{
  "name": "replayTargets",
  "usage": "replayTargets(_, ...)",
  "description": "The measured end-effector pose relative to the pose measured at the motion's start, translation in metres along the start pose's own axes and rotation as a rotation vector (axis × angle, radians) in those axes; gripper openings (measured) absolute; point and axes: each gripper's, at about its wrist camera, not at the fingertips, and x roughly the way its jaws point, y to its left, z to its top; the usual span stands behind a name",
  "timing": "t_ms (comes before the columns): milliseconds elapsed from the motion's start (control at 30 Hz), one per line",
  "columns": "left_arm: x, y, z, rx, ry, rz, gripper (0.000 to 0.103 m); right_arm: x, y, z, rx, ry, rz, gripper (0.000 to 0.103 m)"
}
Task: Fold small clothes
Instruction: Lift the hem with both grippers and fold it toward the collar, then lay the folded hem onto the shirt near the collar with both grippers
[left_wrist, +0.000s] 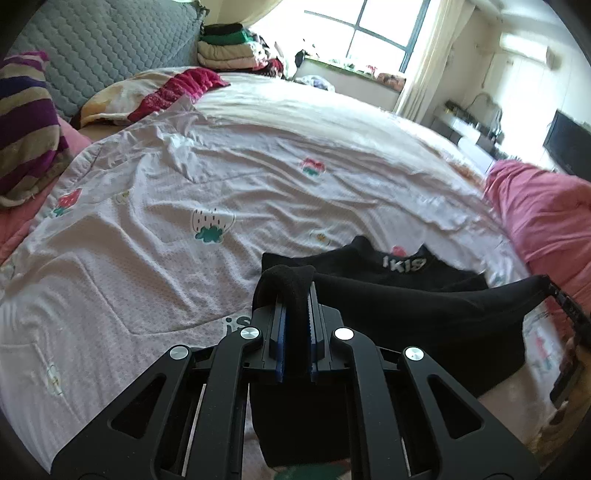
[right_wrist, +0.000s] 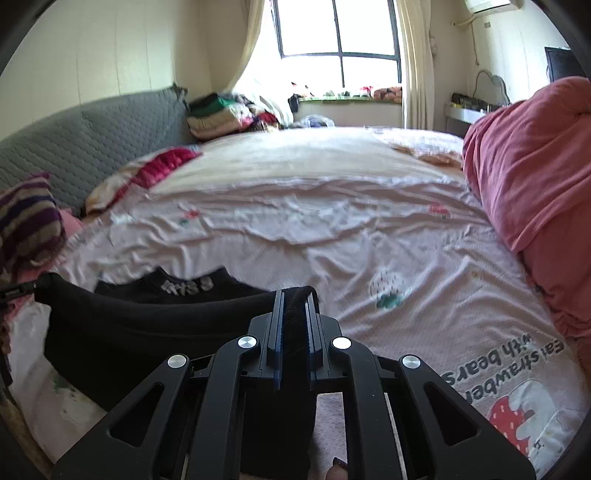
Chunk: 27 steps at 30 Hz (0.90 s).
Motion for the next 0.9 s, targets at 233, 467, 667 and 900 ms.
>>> replayTargets(233,0.029,0.008,-0.006,-0.032,0.058,0.019,0.004,0.037,-0.004,-0.009,-0.006,0.07,-0.017,0.009)
replayTargets(467,0.022,0.001,-0.005,-0.031,0.055,0.023,0.01,0.037,-0.005,-0.007,0.014,0.048,-0.015,0.032)
replayTargets(667,0.0,-0.004,-0.003,-0.026,-0.009,0.036,0.024,0.021,-0.004,-0.006,0.006,0.007,-0.007,0.038)
replayTargets(900,-0.005,-0.024,-0.014,0.045,0.02,-0.005,0.024,0.023,0.01,-0.015,-0.051,0.049,0.023,0.025)
